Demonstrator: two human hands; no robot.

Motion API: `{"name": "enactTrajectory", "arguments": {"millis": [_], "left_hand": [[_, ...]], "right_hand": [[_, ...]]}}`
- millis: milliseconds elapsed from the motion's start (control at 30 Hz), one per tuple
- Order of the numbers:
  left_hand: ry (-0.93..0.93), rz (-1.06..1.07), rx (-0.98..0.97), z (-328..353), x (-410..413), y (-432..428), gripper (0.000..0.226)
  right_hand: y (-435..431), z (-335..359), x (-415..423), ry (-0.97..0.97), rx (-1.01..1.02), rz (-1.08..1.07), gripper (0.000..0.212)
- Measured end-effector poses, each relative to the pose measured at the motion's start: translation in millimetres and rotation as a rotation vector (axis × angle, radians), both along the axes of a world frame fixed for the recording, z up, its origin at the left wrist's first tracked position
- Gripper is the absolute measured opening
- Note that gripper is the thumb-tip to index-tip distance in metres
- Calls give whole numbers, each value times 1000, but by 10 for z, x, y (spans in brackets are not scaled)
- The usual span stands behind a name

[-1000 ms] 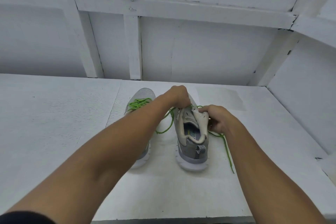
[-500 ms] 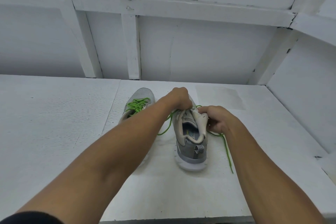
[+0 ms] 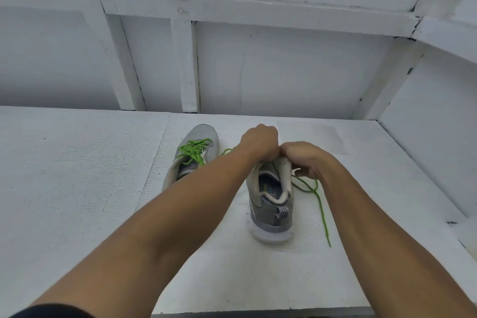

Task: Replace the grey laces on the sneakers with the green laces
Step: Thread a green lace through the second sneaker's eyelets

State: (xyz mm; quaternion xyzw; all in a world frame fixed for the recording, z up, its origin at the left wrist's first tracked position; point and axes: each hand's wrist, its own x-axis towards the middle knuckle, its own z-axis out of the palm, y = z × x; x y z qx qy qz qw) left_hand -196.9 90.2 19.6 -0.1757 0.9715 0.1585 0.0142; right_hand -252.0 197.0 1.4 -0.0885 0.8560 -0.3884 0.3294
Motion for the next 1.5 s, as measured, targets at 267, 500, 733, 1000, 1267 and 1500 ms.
{"name": "enactTrajectory", "arguments": {"millis": [267, 500, 733, 1000, 1267, 1500], "left_hand": [[176, 140, -50, 26, 154, 93, 35], [487, 403, 439, -280, 698, 293, 30], [574, 490, 534, -466, 749, 241, 34], [671, 597, 645, -535, 710, 262, 24], [661, 708, 849, -551, 759, 230, 25], [675, 678, 793, -576, 699, 270, 26]], "right_hand": [[49, 1, -92, 131, 14, 71, 23], [66, -57, -149, 400, -81, 18, 20], [190, 656, -620, -95, -1332, -645, 20], [120, -66, -207, 753, 108, 511, 15], [257, 509, -590, -90, -1168, -601, 18], [125, 8, -242, 806, 89, 391, 13]]}}
